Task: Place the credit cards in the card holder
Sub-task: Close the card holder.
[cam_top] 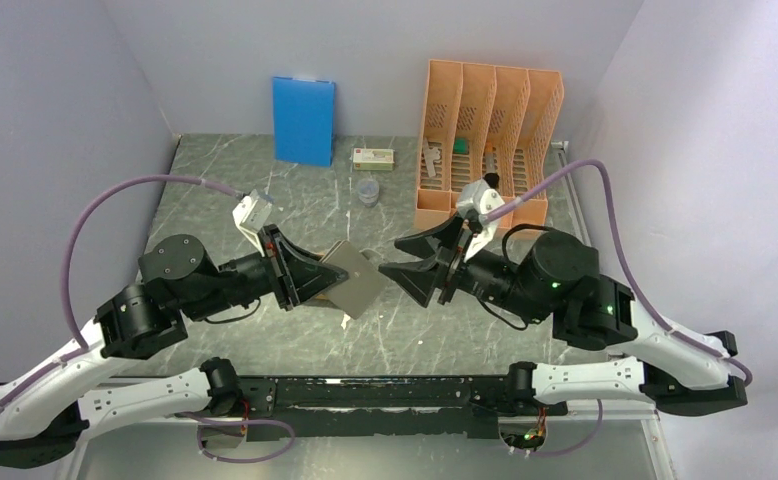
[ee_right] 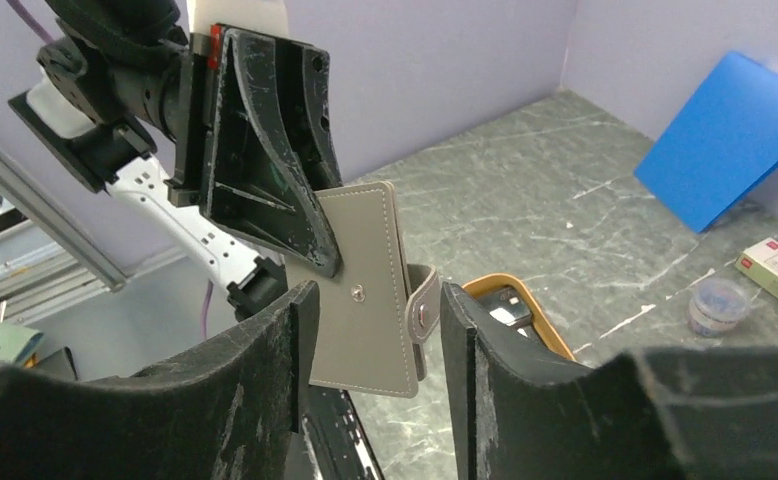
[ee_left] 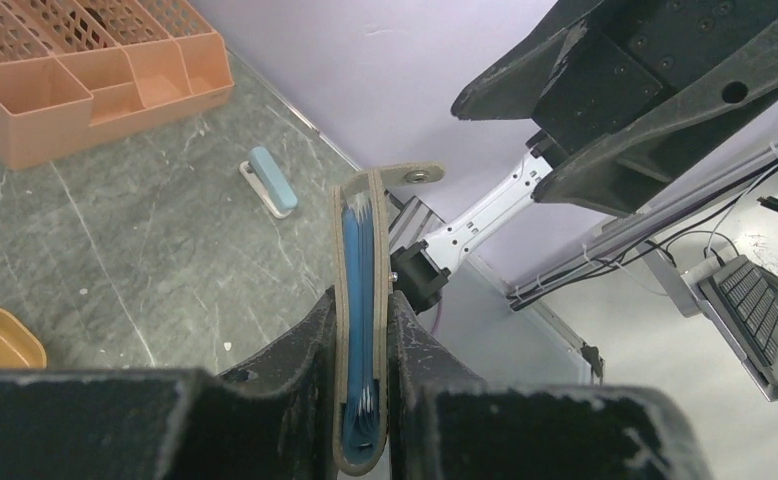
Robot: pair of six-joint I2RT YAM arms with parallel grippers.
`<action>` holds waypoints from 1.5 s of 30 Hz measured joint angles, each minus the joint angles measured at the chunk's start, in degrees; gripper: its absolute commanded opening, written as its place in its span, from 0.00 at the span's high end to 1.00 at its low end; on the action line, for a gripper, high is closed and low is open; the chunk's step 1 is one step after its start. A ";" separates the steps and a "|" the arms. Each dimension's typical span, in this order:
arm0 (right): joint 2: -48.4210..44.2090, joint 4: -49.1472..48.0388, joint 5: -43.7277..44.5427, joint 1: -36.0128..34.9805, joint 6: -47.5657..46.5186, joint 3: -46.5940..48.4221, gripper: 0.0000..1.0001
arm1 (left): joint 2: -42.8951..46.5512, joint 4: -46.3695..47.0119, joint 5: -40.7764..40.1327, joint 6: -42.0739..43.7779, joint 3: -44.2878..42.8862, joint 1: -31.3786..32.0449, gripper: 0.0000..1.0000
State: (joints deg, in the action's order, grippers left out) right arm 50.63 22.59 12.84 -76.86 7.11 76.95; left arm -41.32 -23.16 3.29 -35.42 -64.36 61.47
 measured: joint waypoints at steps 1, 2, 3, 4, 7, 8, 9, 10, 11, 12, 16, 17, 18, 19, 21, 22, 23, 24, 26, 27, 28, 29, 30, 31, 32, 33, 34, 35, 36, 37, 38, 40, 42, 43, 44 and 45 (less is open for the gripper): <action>0.46 0.42 -0.04 0.00 0.07 0.17 0.53 | -0.13 -0.15 0.04 -0.17 0.00 0.02 0.95; 0.83 0.87 -0.04 0.00 0.17 0.26 0.54 | -0.15 -0.33 0.07 -0.28 0.00 0.02 0.95; 1.09 1.33 -0.02 0.00 0.20 0.26 0.55 | -0.09 -0.37 0.09 -0.39 0.00 0.02 0.95; 1.31 1.81 0.00 0.00 0.22 0.28 0.57 | 0.00 -0.37 0.09 -0.46 0.00 0.00 0.95; 1.81 2.82 0.39 0.00 0.26 0.35 0.59 | 0.24 -0.44 0.09 -0.61 0.00 0.02 0.95; 2.01 3.21 0.66 0.00 0.28 0.50 0.61 | 0.31 -0.46 0.09 -0.61 0.00 0.00 0.95; 2.14 3.52 0.92 0.00 0.33 0.57 0.63 | 0.42 -0.48 0.09 -0.61 0.00 0.00 0.95; 2.23 3.74 1.25 0.00 0.35 0.57 0.65 | 0.57 -0.48 0.09 -0.61 0.00 0.02 0.95; 2.25 3.98 1.57 0.00 0.42 0.57 0.67 | 0.70 -0.48 0.09 -0.61 0.00 0.02 0.95; 2.25 4.17 1.75 0.00 0.44 0.59 0.69 | 0.79 -0.48 0.09 -0.61 0.00 0.02 0.95; 2.27 4.94 2.38 0.00 0.63 0.74 0.72 | 0.92 -0.50 0.09 -0.61 0.00 0.02 0.95; 2.29 4.96 2.47 0.00 0.66 0.76 0.72 | 0.92 -0.50 0.09 -0.61 0.00 0.00 0.95; 2.34 4.98 2.60 0.00 0.66 0.83 0.72 | 0.92 -0.52 0.09 -0.61 -0.02 0.02 0.95; 2.40 4.90 2.62 0.00 0.66 0.85 0.72 | 0.92 -0.63 0.09 -0.61 -0.11 0.02 0.95; 2.51 4.87 2.60 0.00 0.70 0.85 0.72 | 0.98 -0.68 0.09 -0.61 -0.13 0.02 0.95; 2.60 4.81 2.60 0.00 0.74 0.85 0.73 | 1.01 -0.68 0.09 -0.61 -0.13 0.02 0.95; 2.67 4.79 2.58 0.00 0.76 0.85 0.75 | 1.05 -0.68 0.09 -0.63 -0.13 0.02 0.95; 2.78 4.74 2.58 0.00 0.79 0.85 0.76 | 1.07 -0.68 0.09 -0.63 -0.13 0.00 0.95; 3.04 4.72 2.60 0.00 0.83 0.85 0.81 | 1.16 -0.68 0.09 -0.70 -0.13 0.00 0.95; 3.21 4.68 2.58 0.00 0.85 0.87 0.82 | 1.22 -0.68 0.09 -0.83 -0.13 0.02 0.95; 3.39 4.66 2.54 0.00 0.94 0.85 0.83 | 1.29 -0.70 0.09 -0.92 -0.13 0.02 0.95; 3.50 4.59 2.54 0.00 0.98 0.85 0.83 | 1.38 -0.70 0.09 -1.01 -0.13 0.00 0.95; 3.58 4.48 2.40 0.00 1.03 0.85 0.84 | 1.46 -0.68 0.09 -1.03 -0.13 0.02 0.95; 3.63 4.35 2.34 0.00 1.05 0.87 0.86 | 1.60 -0.70 0.09 -1.05 -0.13 0.02 0.95; 3.65 4.26 2.21 0.00 1.05 0.87 0.88 | 1.68 -0.70 0.09 -1.05 -0.13 0.02 0.95; 3.67 4.24 2.12 0.00 1.05 0.85 0.91 | 1.79 -0.68 0.09 -1.05 -0.13 0.02 0.95; 3.69 4.20 2.05 0.00 1.05 0.85 0.94 | 1.88 -0.70 0.09 -1.05 -0.13 0.00 0.95; 3.69 4.11 1.95 0.00 1.03 0.87 0.95 | 1.97 -0.70 0.09 -1.05 -0.13 0.02 0.95; 3.69 3.89 1.90 0.00 1.05 0.85 0.96 | 2.01 -0.70 0.09 -1.05 -0.13 0.02 0.95; 3.67 3.67 1.81 0.00 1.05 0.85 0.96 | 2.03 -0.70 0.09 -1.05 -0.13 0.02 0.95; 3.67 3.48 1.68 0.00 1.05 0.85 0.97 | 2.05 -0.70 0.07 -1.05 -0.13 0.02 0.95; 3.67 3.34 1.44 0.00 1.05 0.85 0.99 | 2.14 -0.70 0.07 -1.05 -0.13 0.02 0.95; 3.67 3.21 1.03 0.00 1.03 0.85 1.00 | 2.27 -0.72 0.07 -1.05 -0.13 0.02 0.95; 3.67 3.08 0.79 0.00 1.03 0.85 1.00 | 2.32 -0.72 0.07 -1.05 -0.13 0.00 0.95; 3.67 2.97 0.52 0.00 1.01 0.85 1.00 | 2.34 -0.72 0.04 -1.05 -0.13 0.02 0.95; 3.63 2.93 0.20 0.00 0.96 0.85 1.00 | 2.34 -0.72 0.02 -1.05 -0.13 0.02 0.95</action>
State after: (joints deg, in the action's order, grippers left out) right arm 54.26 25.52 13.04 -76.86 8.08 77.80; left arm -38.98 -23.88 3.31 -36.47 -64.49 61.49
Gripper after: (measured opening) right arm 0.010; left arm 0.200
